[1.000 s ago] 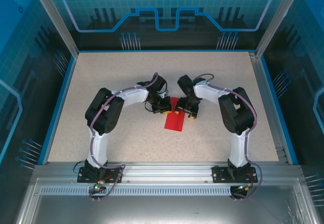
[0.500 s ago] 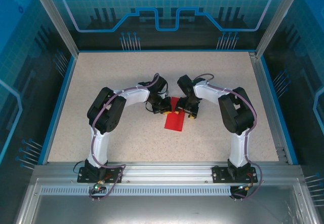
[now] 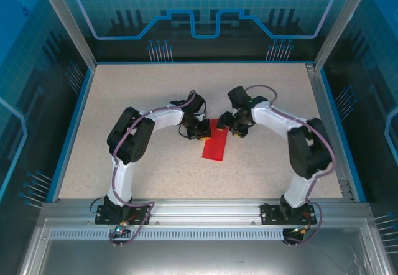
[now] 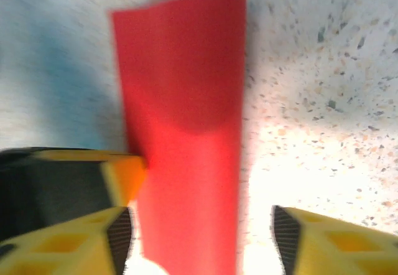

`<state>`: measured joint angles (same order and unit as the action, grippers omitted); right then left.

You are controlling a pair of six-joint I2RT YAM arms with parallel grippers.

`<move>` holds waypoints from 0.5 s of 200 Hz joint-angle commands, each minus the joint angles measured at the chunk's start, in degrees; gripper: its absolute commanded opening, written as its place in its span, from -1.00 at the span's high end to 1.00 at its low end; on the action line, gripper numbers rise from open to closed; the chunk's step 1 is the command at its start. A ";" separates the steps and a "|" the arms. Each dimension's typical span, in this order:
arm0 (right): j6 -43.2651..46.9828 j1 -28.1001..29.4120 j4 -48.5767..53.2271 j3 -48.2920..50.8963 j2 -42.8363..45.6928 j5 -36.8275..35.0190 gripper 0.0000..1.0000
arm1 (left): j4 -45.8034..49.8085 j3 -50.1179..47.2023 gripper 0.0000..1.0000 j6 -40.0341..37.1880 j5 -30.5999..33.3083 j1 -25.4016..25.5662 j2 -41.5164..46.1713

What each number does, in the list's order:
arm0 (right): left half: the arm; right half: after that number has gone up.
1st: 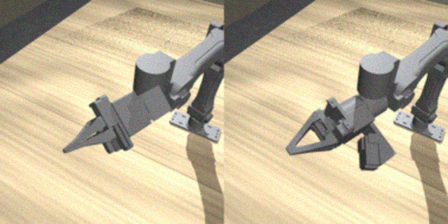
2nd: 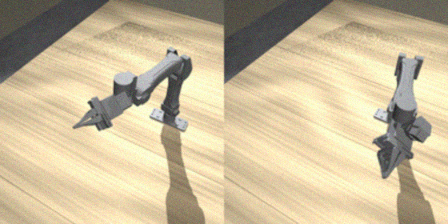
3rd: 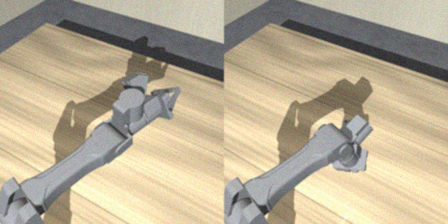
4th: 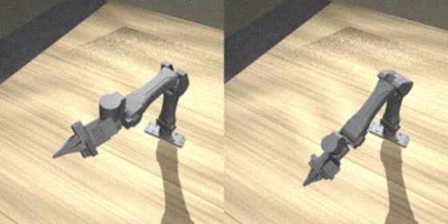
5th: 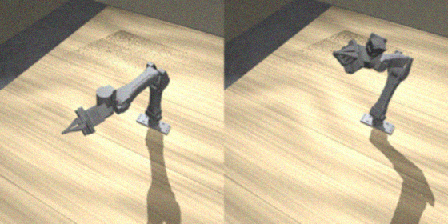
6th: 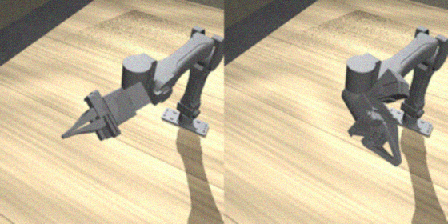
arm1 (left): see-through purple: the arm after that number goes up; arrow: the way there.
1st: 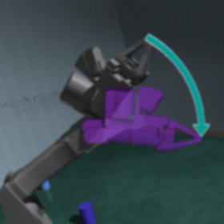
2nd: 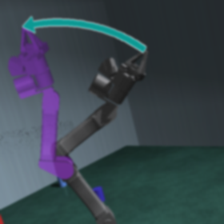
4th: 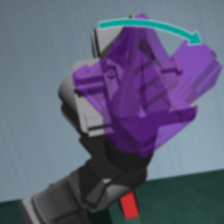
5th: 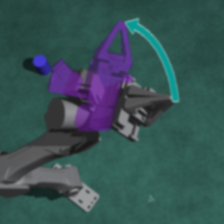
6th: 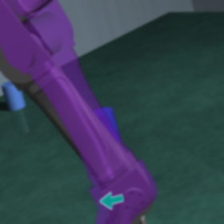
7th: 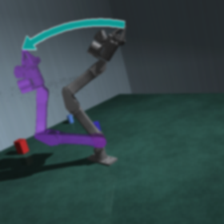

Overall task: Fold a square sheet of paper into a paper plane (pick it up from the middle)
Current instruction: Hold the square sheet of paper at the center of the table, then fold the square sheet of paper in half at the center of the table.

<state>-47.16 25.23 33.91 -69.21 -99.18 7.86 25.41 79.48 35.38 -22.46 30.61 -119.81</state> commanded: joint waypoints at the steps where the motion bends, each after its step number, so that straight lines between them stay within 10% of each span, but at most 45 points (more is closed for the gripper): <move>1: 0.79 -0.45 -9.90 3.73 2.22 8.03 0.04 | 1.62 -0.44 1.00 -1.45 1.92 0.81 -1.55; 30: 0.88 1.73 -14.67 5.24 -0.81 12.19 0.62 | 1.63 -0.44 1.00 -1.39 1.80 0.85 -1.65; 100: 0.54 -0.24 -19.52 10.75 -3.95 13.33 0.86 | 1.31 -1.50 1.00 -1.37 1.45 0.80 -1.96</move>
<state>-47.11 26.17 17.43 -59.68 -102.63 18.96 25.34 79.46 35.40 -22.48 30.61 -119.81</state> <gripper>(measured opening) 0.076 0.040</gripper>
